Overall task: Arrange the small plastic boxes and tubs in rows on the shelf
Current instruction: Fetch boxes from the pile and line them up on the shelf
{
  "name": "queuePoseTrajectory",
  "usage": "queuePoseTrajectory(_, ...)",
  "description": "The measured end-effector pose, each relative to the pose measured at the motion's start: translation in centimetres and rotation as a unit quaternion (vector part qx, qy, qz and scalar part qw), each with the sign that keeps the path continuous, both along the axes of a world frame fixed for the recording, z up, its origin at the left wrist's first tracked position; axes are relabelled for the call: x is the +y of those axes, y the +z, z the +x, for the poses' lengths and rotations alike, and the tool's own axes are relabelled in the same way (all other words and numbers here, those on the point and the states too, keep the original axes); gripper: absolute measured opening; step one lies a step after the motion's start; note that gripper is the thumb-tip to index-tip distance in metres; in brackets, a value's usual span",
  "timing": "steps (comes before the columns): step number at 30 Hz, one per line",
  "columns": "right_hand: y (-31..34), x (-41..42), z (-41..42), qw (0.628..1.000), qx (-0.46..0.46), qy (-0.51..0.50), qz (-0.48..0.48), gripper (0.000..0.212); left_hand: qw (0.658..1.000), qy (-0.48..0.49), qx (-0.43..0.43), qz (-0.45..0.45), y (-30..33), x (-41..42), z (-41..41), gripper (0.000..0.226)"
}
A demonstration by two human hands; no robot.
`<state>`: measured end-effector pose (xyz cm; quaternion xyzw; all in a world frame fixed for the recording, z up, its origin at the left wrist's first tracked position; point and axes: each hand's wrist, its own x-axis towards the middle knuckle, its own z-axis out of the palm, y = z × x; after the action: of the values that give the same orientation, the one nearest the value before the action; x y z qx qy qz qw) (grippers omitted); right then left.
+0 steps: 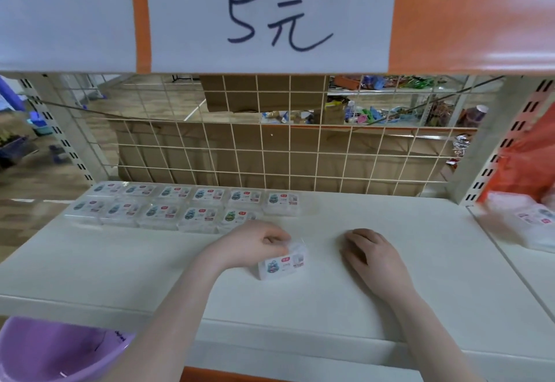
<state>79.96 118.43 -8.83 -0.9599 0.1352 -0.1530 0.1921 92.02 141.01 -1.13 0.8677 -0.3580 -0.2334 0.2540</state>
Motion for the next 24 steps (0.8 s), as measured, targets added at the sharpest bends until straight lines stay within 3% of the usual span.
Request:
queuePoseTrajectory(3, 0.0, 0.0, 0.1, 1.0, -0.002, -0.001, -0.003, 0.031, 0.998, 0.033, -0.044, -0.018, -0.2, -0.4, 0.1, 0.031)
queuePoseTrajectory(8, 0.0, 0.1, 0.0, 1.0, -0.004, -0.002, 0.0, 0.031, 0.992, 0.026, -0.123, 0.0, -0.7, -1.1, 0.3, 0.036)
queuePoseTrajectory(15, 0.0, 0.1, 0.0, 1.0, -0.013, -0.003, 0.005, 0.03, 0.991, -0.002, -0.127, 0.048, -2.9, -1.3, 0.4, 0.074)
queuePoseTrajectory(24, 0.0, 0.0, 0.0, 1.0, -0.012, -0.002, 0.01, 0.031, 0.986, -0.029, -0.147, 0.076, -3.1, -1.7, 0.8, 0.073)
